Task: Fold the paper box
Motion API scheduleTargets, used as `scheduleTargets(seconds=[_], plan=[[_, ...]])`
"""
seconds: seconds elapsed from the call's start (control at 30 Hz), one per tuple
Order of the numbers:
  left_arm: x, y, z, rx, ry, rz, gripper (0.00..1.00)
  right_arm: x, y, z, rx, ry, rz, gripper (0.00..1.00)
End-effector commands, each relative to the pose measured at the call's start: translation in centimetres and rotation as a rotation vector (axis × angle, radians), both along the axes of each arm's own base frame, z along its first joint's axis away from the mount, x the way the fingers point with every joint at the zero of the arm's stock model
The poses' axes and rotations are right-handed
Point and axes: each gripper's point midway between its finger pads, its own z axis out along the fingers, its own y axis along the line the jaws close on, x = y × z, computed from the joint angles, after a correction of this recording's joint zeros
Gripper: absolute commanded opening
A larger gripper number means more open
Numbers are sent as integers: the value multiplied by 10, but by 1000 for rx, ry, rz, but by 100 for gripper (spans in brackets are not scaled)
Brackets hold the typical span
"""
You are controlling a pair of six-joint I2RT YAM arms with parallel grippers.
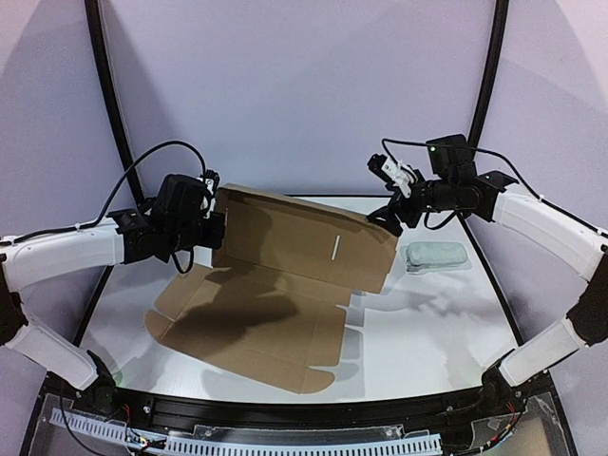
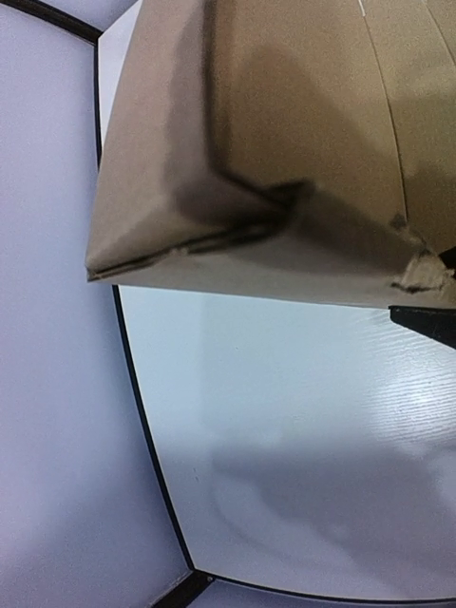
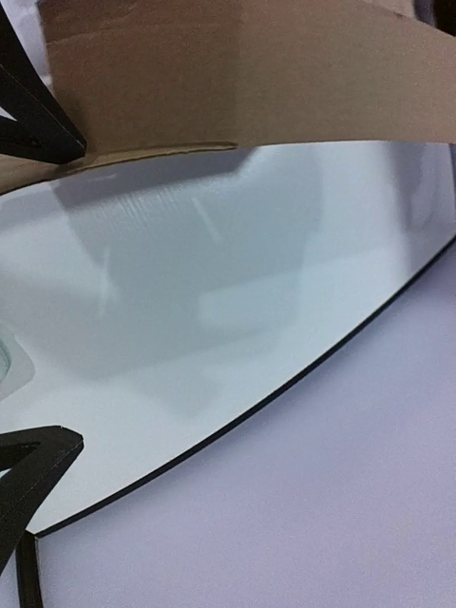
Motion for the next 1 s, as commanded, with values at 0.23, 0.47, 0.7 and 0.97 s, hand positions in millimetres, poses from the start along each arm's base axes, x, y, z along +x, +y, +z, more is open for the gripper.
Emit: scheduleTargets(seconds=[0.23, 0.47, 0.7, 0.97], plan=[[-5, 0, 6, -50, 45, 19, 1, -14, 27, -5, 11, -12, 154, 98], [-9, -12, 8, -88, 47, -44, 1, -7, 48, -16, -11, 0, 179, 98], [-11, -18, 4, -108, 64, -73, 1, -2, 78, -10, 32, -91, 207, 98], [-21, -30, -3, -116, 100, -165, 1, 27, 91, 10, 128, -171, 92, 98]])
